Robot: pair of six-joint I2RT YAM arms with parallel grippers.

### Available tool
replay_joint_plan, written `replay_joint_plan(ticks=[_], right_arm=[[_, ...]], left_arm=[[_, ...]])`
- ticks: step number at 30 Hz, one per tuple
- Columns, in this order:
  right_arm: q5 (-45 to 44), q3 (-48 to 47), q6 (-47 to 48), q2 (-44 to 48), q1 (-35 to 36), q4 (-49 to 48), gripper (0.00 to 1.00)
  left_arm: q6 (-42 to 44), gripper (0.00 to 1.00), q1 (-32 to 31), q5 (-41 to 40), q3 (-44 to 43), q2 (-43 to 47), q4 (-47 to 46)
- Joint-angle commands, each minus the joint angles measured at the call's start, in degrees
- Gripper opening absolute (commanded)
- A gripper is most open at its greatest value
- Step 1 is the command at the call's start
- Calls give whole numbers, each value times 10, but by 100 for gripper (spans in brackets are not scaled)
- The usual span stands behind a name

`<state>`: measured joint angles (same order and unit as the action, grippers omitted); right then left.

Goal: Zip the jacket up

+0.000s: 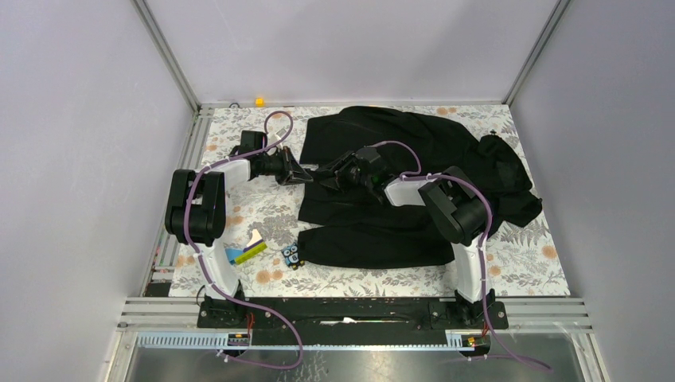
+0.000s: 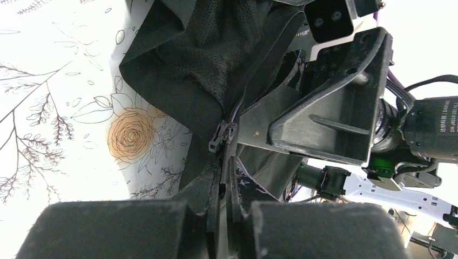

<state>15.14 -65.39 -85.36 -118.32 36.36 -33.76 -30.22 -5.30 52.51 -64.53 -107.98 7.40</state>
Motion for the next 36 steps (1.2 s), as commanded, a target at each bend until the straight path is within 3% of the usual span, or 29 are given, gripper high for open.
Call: replay_joint_plan(ticks=[1, 14, 17, 22, 24, 27, 32, 36], right_arm=[[0, 4, -20, -12, -3, -26, 52], [-5, -6, -17, -36, -5, -35, 51], [-3, -17, -13, -50, -7, -35, 43], [4, -15, -9, -60, -8, -66, 21], [2, -13, -4, -61, -7, -69, 13], [2, -10, 4, -67, -7, -81, 0], [1, -6, 15, -80, -7, -90, 0], [-3, -3, 23, -81, -7, -91, 0]], left_arm=[[13, 1, -1, 20, -3, 32, -28], [20, 0, -1, 21, -2, 32, -24], [23, 0, -1, 22, -2, 32, -24], [20, 2, -2, 16, -1, 31, -23], [8, 10, -2, 18, 2, 26, -31], [-33, 33, -2, 21, 18, 21, -67], [-151, 61, 1, 11, 73, 23, -196], [-258, 68, 7, -11, 136, 25, -323]])
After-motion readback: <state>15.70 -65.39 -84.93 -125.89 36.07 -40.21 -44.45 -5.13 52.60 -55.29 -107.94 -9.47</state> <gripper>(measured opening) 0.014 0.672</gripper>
